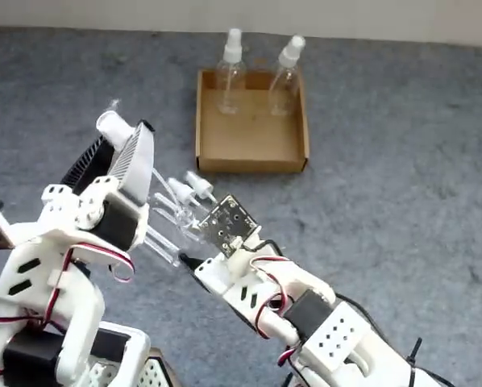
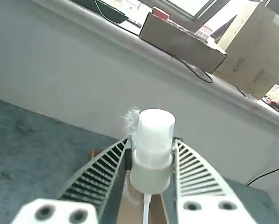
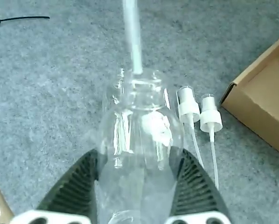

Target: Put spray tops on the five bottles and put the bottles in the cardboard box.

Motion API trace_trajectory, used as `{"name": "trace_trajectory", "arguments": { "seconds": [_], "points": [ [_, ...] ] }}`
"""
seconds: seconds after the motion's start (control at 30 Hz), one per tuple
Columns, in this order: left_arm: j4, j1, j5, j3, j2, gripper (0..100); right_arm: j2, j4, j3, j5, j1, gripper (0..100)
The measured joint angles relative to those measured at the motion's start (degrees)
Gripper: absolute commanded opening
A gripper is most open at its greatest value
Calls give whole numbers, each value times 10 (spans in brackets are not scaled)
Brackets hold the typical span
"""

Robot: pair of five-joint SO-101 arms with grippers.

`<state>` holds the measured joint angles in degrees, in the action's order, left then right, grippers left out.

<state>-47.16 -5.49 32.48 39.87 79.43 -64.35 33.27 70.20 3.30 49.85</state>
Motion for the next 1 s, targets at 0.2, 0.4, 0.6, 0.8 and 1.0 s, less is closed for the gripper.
{"name": "trace_trajectory", "arguments": {
  "seconds": [0.2,0.4,0.6,0.8,1.0],
  "points": [
    [4,0,0,2,0,4,0,0,0,0,0,3],
    [31,3,0,40,0,4,0,0,0,0,0,3],
    [47,1,0,84,-6,4,0,0,0,0,0,3],
    [46,2,0,85,-6,4,0,0,0,0,0,3],
    [-31,3,-11,87,-6,4,0,0,0,-2,0,3]
  ]
}}
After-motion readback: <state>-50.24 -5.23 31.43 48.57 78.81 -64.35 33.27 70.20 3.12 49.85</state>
